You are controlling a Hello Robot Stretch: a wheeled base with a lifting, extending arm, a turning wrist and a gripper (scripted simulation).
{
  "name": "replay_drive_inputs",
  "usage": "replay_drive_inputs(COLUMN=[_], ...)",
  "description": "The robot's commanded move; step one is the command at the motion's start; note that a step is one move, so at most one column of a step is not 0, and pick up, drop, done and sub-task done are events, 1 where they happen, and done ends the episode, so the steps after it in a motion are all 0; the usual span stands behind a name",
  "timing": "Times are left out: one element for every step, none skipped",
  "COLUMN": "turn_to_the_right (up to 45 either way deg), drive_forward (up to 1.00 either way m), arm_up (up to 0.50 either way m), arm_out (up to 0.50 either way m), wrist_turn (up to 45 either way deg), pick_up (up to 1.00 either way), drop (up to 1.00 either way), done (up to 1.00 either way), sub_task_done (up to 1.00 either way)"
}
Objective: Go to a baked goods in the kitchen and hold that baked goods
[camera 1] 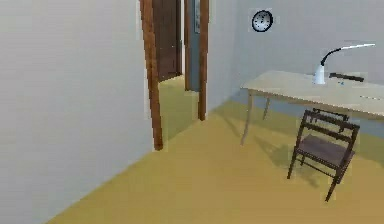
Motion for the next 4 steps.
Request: replay_drive_inputs(turn_to_the_right=[0.0,0.0,-3.0,0.0], drive_forward=[1.00,1.00,0.00,0.30], arm_up=[0.00,0.00,0.00,0.00], arm_out=[0.00,0.00,0.00,0.00], wrist_turn=[0.0,0.0,0.0,0.0], pick_up=[0.00,0.00,0.00,0.00], drop=[0.00,0.00,0.00,0.00], done=[0.00,0.00,0.00,0.00], sub_task_done=[0.00,0.00,0.00,0.00])
